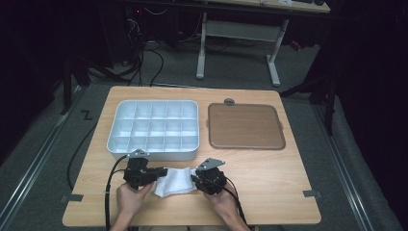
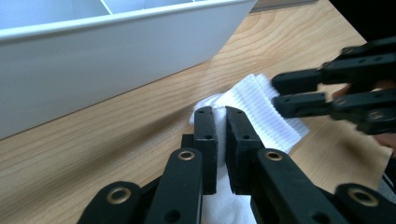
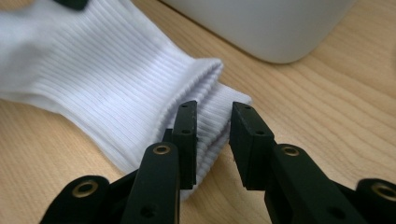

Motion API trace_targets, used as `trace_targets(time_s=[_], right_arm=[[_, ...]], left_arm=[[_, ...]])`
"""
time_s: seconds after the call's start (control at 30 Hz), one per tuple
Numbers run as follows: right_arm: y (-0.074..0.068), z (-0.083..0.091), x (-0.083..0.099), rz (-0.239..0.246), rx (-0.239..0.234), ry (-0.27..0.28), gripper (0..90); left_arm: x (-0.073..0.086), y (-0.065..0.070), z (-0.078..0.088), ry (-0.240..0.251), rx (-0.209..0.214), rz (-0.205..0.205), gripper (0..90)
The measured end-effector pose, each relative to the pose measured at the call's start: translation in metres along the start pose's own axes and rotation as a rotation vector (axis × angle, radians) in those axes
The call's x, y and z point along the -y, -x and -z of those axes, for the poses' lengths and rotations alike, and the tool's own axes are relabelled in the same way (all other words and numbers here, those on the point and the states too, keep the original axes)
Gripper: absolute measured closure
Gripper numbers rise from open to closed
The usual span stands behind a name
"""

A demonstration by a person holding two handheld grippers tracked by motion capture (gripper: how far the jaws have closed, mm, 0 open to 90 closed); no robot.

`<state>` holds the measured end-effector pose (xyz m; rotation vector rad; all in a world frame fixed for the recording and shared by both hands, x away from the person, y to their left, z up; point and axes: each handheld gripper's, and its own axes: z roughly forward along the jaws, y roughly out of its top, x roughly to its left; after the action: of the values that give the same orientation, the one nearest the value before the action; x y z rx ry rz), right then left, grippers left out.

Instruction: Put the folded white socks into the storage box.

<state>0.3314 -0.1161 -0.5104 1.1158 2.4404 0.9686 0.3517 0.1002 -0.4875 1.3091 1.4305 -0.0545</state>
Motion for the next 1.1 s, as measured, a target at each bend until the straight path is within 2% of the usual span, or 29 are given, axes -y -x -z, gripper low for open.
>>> trace_targets(time_s=[0.17, 0.27, 0.47, 0.57, 0.73, 0.77, 1.1], right_arm=[[0.002, -0.004, 0.002, 0.009, -0.004, -0.004, 72.9], [0.001, -0.006, 0.002, 0.025, -0.001, -0.011, 74.9], [0.001, -0.007, 0.001, 0.033, -0.022, -0.015, 78.3], [0.001, -0.008, 0.001, 0.043, -0.027, -0.018, 79.5], [0.002, -0.008, 0.001, 0.053, -0.038, -0.020, 80.2], [0.002, -0.008, 0.001, 0.050, -0.041, -0.019, 80.2], [-0.001, -0.010, -0.001, 0.060, -0.063, -0.019, 80.5]], left_arm=[[-0.002, 0.001, -0.001, 0.002, 0.010, 0.024, 84.4], [-0.003, 0.003, -0.001, 0.000, 0.020, 0.017, 84.4], [-0.006, 0.008, -0.001, -0.002, 0.045, 0.034, 84.3], [-0.007, 0.011, -0.004, -0.003, 0.048, 0.032, 84.3], [-0.006, 0.020, -0.008, -0.016, 0.061, 0.006, 84.4], [-0.006, 0.022, -0.009, -0.014, 0.067, 0.014, 84.4], [-0.006, 0.028, -0.018, -0.037, 0.084, -0.001, 84.3]])
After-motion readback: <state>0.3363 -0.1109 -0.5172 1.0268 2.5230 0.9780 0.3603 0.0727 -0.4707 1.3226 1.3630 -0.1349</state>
